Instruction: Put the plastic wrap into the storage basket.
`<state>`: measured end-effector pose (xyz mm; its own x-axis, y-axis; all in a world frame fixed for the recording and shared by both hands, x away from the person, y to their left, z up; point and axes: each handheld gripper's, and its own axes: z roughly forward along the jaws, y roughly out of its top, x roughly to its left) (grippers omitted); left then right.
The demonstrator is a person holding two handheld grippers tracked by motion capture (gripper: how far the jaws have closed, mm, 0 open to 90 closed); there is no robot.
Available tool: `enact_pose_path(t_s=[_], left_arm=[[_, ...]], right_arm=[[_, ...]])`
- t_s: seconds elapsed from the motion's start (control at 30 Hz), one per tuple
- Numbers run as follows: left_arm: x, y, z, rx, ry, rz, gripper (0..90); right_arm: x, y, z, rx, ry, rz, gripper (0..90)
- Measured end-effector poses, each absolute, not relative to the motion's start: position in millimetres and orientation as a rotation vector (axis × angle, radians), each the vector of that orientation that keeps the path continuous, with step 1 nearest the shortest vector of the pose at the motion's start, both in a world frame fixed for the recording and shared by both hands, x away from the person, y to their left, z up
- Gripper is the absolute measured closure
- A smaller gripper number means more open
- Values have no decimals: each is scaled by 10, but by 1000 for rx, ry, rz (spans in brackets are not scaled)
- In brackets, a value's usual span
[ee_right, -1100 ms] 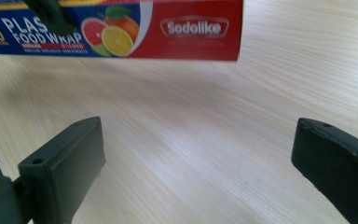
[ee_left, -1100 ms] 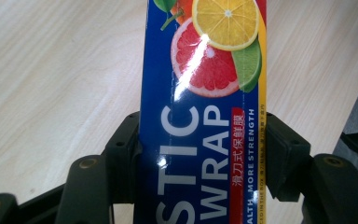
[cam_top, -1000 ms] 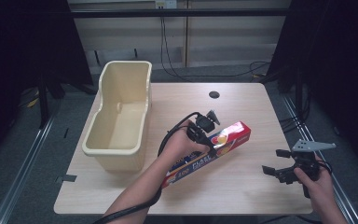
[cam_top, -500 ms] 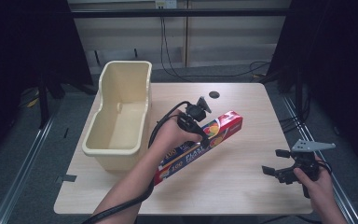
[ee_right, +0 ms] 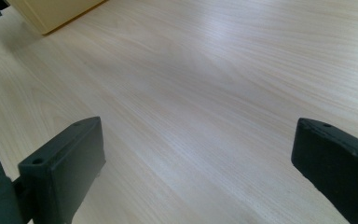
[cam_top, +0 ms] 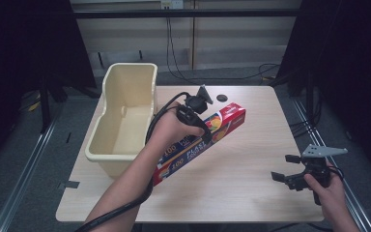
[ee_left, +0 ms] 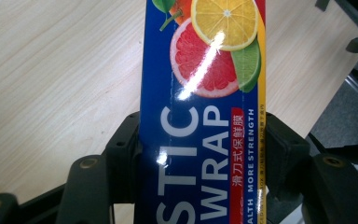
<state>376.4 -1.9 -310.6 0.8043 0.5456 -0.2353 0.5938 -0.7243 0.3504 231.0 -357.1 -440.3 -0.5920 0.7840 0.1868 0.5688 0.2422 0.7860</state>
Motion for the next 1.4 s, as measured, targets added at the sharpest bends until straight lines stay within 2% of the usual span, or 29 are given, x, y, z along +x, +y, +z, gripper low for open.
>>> enact_pose_path(t_s=[0.77,1.4], left_arm=[[3826,405,-2745,2535,989,-111,409],[3845,978,-2493,2455,1149,-53,409]], right_arm=[[2321,-3547,-4424,1259,2279,1261,23],[2314,-3523,-4414,1257,2280,1265,23]])
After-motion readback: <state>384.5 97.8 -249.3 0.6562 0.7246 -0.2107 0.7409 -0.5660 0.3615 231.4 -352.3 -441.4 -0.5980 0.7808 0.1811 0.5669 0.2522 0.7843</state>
